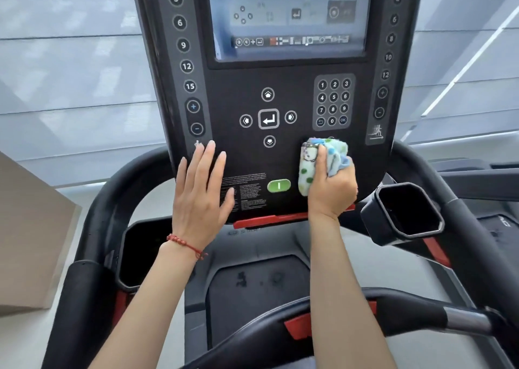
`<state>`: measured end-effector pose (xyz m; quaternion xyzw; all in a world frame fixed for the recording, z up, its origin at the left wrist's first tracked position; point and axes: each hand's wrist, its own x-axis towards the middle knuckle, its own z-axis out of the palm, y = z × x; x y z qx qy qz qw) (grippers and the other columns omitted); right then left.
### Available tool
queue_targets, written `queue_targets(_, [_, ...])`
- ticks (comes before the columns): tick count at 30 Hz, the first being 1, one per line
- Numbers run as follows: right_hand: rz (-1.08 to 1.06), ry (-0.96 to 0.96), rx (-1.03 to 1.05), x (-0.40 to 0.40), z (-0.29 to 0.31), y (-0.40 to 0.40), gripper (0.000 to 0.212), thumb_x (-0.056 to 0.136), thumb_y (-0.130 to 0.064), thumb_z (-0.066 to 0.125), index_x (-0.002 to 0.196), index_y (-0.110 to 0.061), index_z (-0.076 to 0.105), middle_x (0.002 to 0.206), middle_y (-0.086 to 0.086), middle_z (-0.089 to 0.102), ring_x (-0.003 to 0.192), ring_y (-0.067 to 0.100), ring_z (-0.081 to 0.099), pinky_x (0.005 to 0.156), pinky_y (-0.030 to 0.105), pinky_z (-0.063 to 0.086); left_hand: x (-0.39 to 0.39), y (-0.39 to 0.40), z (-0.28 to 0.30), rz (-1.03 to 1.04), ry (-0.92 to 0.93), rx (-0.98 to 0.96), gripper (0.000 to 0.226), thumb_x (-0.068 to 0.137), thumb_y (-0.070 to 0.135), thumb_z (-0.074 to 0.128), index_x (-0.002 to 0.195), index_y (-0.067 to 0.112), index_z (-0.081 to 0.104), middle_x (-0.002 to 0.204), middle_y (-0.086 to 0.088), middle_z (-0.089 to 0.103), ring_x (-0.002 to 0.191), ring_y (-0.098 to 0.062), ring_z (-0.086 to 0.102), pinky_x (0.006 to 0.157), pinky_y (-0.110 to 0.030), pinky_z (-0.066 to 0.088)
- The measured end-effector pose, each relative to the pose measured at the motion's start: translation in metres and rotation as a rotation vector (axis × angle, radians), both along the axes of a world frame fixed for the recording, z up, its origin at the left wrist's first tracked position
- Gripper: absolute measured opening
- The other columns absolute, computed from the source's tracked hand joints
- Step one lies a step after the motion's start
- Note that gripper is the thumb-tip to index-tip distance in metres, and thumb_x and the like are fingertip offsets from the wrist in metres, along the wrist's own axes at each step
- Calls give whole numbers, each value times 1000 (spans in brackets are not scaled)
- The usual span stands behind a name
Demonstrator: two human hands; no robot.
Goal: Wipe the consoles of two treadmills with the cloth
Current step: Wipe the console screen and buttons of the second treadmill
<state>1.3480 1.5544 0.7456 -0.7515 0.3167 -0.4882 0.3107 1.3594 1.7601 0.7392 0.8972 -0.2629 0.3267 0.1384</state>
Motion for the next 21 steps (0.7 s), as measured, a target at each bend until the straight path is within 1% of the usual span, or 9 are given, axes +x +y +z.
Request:
queue_targets(2, [-99,13,103,-4,2,-26,62,79,-61,52,82,1,61,77,18,67,72,32,63,57,22,33,1,-8,2,1,-10,1,51,87,18,52,134,-2,44,142,-21,39,136,-34,29,111,-51,24])
queue_targets(4, [-187,18,195,-7,5,-49,52,83,-49,57,91,2,62,90,20,69,85,35,63,64,29,37,2,-13,3,-2,-16,-3,50,88,18,52,133,-2,45,142,-22,39,135,-33,29,111,-51,24])
queue_targets(6, [-216,10,231,-9,6,-64,51,83,-48,55,96,1,62,97,20,69,91,36,63,70,31,43,3,-17,3,-6,-21,-2,50,87,17,53,133,-2,46,142,-22,39,136,-34,29,111,-52,25])
queue_targets(8, [-192,-31,226,-10,5,-67,49,83,-46,56,96,1,61,96,19,68,90,35,63,69,28,41,4,-22,3,0,-24,4,51,86,16,55,133,-2,46,142,-21,39,136,-34,29,111,-51,25])
queue_targets(11, [-155,-98,218,-7,6,-59,41,83,-38,62,92,3,59,92,18,67,84,32,63,63,13,32,4,-39,3,-11,-19,5,51,86,17,55,133,-1,47,142,-21,39,136,-34,29,112,-51,23])
queue_targets(13, [-142,-125,209,-5,8,-53,40,82,-36,63,89,3,58,88,19,65,80,30,62,62,10,30,5,-55,5,-32,-18,7,51,86,18,55,133,0,47,142,-21,40,135,-34,30,112,-51,23])
queue_targets(15, [-127,-145,208,-3,10,-49,45,80,-44,59,87,1,58,85,17,64,77,27,62,63,10,32,7,-71,8,-48,-19,5,51,86,18,55,133,0,47,141,-21,41,135,-34,32,111,-52,22])
queue_targets(18, [-51,-148,172,5,14,-40,48,77,-49,56,87,-3,59,82,12,64,76,24,63,66,16,40,11,-91,13,-61,-26,-7,51,86,18,56,132,0,48,141,-21,41,135,-35,32,112,-52,21])
queue_targets(21, [60,-132,-15,16,17,-34,49,80,-52,57,79,-4,59,72,8,60,65,18,59,60,20,46,15,-105,17,-57,-42,-14,50,87,18,55,133,1,46,142,-21,40,135,-35,31,111,-53,21])
